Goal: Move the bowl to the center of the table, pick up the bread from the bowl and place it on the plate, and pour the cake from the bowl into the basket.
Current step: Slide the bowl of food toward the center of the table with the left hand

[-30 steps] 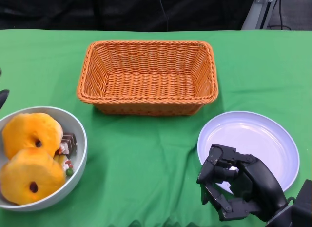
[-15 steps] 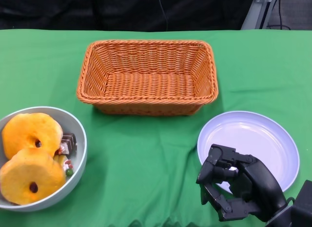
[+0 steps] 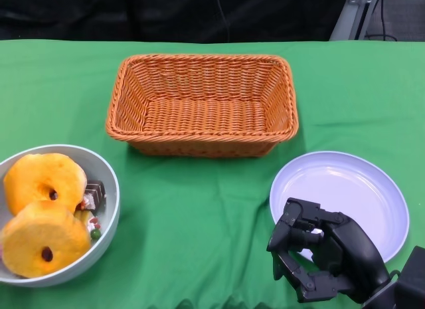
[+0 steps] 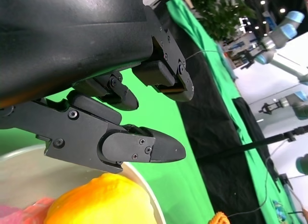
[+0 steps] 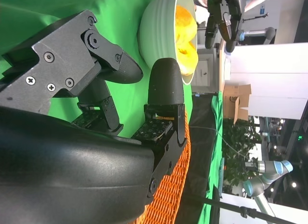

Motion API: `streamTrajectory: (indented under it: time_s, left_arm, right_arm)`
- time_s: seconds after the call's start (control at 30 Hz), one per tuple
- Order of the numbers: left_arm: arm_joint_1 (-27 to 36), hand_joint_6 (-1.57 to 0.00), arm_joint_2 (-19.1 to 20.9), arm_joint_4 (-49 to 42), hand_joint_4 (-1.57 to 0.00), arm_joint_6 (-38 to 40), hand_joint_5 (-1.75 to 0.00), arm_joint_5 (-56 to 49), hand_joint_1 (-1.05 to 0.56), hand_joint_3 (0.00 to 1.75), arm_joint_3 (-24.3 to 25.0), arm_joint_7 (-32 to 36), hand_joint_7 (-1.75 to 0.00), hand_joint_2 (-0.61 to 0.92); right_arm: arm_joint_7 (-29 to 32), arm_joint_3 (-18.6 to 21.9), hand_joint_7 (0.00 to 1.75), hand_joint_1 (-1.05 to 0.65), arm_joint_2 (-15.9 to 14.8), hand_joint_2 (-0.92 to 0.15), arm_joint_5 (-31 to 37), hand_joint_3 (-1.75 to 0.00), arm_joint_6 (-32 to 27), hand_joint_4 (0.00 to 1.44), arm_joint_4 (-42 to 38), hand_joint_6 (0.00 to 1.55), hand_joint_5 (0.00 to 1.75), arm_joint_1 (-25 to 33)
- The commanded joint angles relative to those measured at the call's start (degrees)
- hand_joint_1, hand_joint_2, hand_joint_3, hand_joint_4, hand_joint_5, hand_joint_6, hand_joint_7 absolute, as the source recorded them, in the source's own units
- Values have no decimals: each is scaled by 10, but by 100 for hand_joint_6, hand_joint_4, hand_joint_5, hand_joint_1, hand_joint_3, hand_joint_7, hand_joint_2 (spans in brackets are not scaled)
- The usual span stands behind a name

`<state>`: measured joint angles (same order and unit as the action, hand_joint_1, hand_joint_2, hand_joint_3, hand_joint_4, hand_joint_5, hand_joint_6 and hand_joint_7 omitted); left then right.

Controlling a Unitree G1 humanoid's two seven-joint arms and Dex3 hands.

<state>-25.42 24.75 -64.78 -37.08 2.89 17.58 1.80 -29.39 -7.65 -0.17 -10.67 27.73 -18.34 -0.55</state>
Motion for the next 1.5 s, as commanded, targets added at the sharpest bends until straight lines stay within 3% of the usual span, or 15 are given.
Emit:
streamTrajectory:
  time_s: [0.03, 0.6, 0.87, 1.5]
  left_arm:
    - [7, -69, -1, 0, -77, 20, -3, 7, -54, 33, 0, -6, -2, 92]
    - [28, -66, -54, 68, -71, 103, 0, 14, -52, 40, -7, 8, 0, 92]
    - [52, -62, -76, 124, -68, 123, 0, 4, -59, 41, -17, 33, 0, 92]
    - [111, -57, -156, 285, -57, 174, 0, -22, -59, 42, -68, 52, 0, 92]
  right_arm:
    - [2, 6, 137, -9, -2, -48, -3, -115, 3, 72, -1, 66, 168, 2]
    - [5, 7, 138, -6, 0, -48, 1, -117, 5, 72, -5, 65, 168, -1]
    - [4, 8, 137, -7, -4, -48, 3, -117, 4, 72, -3, 65, 168, -1]
    - [3, 10, 138, -7, -1, -47, 4, -119, 10, 72, -14, 65, 168, -5]
